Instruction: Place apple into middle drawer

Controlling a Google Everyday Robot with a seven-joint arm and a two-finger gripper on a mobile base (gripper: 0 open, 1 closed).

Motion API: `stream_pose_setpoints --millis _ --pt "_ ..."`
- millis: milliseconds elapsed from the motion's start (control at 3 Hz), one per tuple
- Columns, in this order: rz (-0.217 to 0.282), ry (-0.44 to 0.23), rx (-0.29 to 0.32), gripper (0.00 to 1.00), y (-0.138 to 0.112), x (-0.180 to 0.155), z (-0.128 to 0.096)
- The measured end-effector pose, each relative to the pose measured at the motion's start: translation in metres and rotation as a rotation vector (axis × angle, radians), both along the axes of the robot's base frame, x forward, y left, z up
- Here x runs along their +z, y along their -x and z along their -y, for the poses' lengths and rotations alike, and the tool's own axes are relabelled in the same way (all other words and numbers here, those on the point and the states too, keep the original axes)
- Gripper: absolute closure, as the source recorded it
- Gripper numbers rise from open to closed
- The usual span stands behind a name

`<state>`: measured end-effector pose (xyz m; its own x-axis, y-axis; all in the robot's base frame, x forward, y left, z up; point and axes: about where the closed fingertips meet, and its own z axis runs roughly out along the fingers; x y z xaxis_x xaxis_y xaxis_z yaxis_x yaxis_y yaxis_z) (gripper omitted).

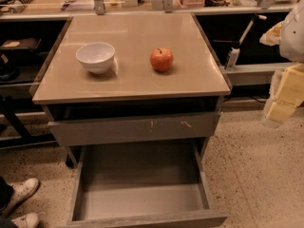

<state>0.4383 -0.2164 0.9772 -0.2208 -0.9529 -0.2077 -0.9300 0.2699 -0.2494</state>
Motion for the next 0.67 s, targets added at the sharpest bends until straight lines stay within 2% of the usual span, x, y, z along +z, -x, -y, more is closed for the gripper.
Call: stream_pose_setpoints --millis 333,667 --pt "0.0 0.0 0.0 0.0 0.0 0.0 0.0" --pt "0.025 -0.094 -0.054 0.0 -0.021 -0.005 -0.005"
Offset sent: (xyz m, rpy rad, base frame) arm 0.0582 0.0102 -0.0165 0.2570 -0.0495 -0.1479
